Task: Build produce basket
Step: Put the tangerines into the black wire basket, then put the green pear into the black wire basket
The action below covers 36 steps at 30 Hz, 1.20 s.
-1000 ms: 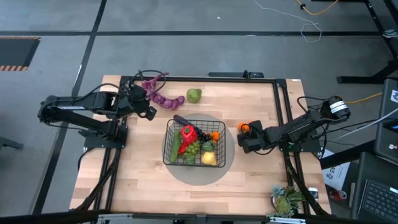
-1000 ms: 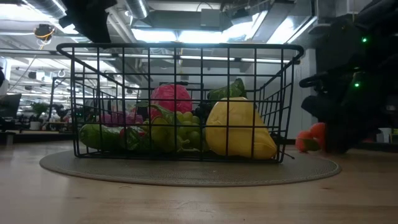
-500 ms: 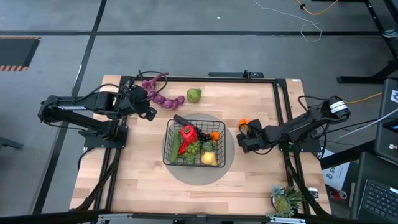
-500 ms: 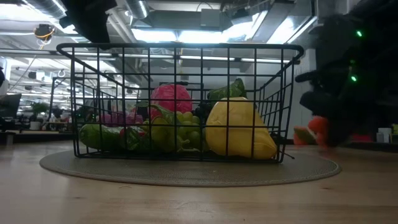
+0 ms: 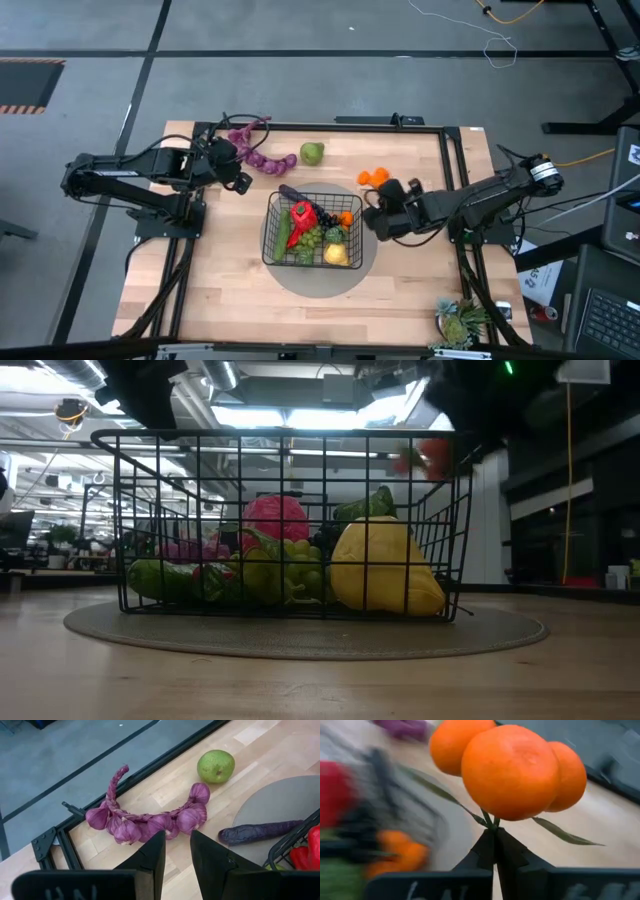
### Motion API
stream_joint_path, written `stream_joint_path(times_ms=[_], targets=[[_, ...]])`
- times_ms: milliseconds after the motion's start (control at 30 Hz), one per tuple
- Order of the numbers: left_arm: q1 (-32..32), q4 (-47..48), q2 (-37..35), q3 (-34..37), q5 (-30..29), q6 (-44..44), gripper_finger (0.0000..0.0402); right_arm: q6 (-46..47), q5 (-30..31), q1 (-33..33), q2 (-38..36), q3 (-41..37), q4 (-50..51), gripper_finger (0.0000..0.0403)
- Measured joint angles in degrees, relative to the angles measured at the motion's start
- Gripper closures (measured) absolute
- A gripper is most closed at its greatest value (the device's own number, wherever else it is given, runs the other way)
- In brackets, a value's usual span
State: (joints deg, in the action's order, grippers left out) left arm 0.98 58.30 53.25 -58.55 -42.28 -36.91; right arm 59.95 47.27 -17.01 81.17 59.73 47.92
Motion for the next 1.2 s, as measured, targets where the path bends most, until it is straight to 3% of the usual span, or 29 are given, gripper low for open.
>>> stream_joint_path(times_ms=[100,200,300,400,633,1000,1200], targets=[[-0.01,0.00,0.00,0.01,0.00,0.00,0.0316,-13.68,-2.96,-1.11,0.00,2.76,-9.98,0.0402],[0.00,0.00,0.00,0.01,0.00,0.00,0.0316,-27.11,-11.20,-1.85,0.00,3.45,-22.92,0.0402],[0.01,0.00,0.00,0.01,-0.02,0.00,0.0316,-35.79,-19.91,-2.10,0.00,3.47,-32.53,0.0402],[-0.01,-0.01,0.00,0.01,0.00,0.00,0.0316,-40.96,-22.94,-2.06,0.00,3.47,-37.05,0.0397],[0.00,-0.02,0.00,0.00,0.00,0.00,0.0316,-47.37,-22.88,-1.84,0.00,3.47,-42.47,0.0360],[0.00,-0.01,0.00,0.01,0.00,0.02,0.0316,-48.44,-22.91,-1.87,0.00,3.47,-46.94,0.0241],[-0.01,0.00,0.00,0.01,0.00,0.01,0.0316,-48.27,-22.91,-1.87,0.00,3.47,-46.88,0.0224]])
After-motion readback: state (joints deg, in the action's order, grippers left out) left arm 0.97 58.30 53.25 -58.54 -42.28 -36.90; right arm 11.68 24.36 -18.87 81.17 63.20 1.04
